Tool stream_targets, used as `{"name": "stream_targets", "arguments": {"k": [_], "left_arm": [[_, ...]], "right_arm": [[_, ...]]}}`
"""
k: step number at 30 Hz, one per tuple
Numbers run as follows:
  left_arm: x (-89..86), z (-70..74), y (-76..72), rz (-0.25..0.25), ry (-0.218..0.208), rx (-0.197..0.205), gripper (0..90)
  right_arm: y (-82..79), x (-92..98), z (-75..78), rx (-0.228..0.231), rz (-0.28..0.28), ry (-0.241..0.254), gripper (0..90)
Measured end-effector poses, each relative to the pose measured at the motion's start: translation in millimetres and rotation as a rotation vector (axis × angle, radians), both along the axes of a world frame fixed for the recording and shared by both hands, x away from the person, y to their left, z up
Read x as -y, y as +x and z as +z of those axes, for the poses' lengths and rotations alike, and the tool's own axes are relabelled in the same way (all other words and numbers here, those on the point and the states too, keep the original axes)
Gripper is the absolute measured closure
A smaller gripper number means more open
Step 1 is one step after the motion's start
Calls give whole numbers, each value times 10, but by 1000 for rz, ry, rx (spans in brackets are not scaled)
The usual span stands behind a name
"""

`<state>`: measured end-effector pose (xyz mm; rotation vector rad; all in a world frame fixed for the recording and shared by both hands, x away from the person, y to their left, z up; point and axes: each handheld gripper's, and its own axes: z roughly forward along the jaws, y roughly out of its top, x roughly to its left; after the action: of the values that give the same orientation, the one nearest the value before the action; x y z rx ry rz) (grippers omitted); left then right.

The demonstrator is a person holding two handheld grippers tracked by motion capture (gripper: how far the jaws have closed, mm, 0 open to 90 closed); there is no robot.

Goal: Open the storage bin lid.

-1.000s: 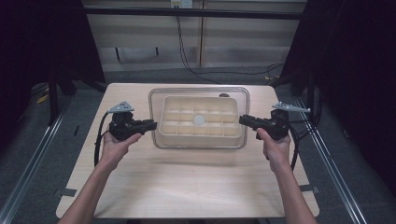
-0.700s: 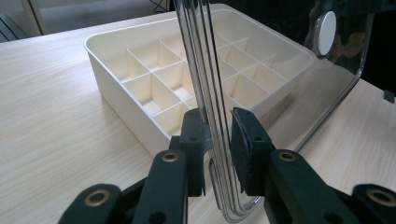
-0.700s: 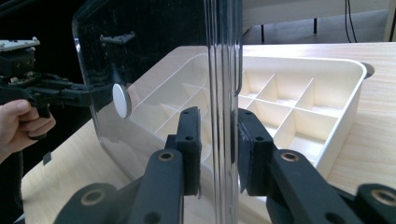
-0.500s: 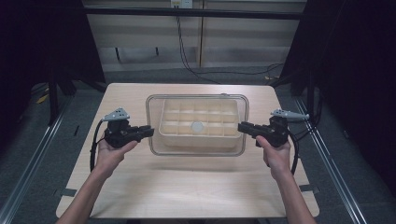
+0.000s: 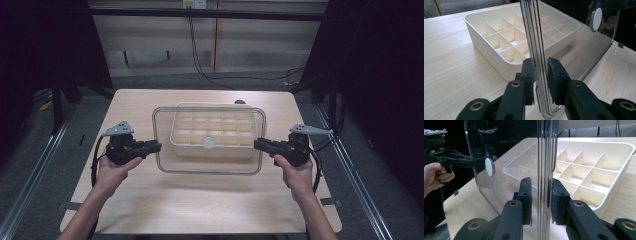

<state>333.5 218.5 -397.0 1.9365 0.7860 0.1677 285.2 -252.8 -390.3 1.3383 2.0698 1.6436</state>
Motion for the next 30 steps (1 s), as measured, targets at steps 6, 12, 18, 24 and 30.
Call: {"name": "stream_targets", "arguments": {"k": [6, 12, 18, 24, 30], "left_arm": [[-14, -62, -68, 0, 2, -12, 762], [-8, -133, -139, -13, 20, -30, 761], [10, -176, -203, -28, 28, -45, 760], [16, -184, -299, -34, 38, -38, 762], [-11, -214, -396, -32, 35, -41, 766]], "right_arm": [[-63, -14, -39, -16, 1, -3, 742], [-153, -9, -146, -42, 9, -2, 744], [-227, 3, -165, -48, 6, -14, 743], [-347, 21, -213, -76, 16, -16, 741], [-426, 5, -300, -95, 26, -17, 740]]}}
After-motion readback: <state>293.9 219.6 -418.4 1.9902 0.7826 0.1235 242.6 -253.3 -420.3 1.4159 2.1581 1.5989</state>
